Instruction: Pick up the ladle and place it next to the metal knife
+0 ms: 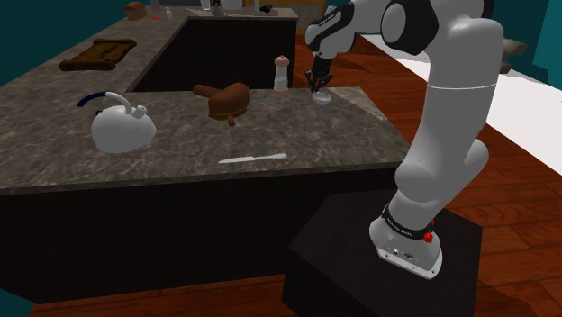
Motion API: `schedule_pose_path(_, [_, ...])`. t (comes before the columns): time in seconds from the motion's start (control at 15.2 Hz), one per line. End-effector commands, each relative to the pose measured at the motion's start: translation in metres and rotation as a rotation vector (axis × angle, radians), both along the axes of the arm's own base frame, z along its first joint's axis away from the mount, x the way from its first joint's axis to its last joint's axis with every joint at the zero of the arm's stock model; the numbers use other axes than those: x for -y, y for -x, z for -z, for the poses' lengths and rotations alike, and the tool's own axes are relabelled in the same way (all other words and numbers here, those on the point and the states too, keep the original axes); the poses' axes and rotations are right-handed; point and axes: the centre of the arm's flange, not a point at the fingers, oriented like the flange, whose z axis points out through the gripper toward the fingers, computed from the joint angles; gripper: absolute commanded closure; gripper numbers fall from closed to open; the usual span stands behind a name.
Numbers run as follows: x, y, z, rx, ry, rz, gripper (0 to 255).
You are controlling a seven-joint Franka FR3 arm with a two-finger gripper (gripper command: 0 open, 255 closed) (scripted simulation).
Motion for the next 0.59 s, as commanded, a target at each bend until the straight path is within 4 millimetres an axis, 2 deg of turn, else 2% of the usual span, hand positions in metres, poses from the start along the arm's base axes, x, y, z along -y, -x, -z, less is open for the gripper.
schedule_pose_path(0.0, [0.000,0.001,-0.010,-0.001,0.000,0.000,255])
schedule_pose_path(0.53, [0.000,0.001,-0.053,-0.001,0.000,0.000,255])
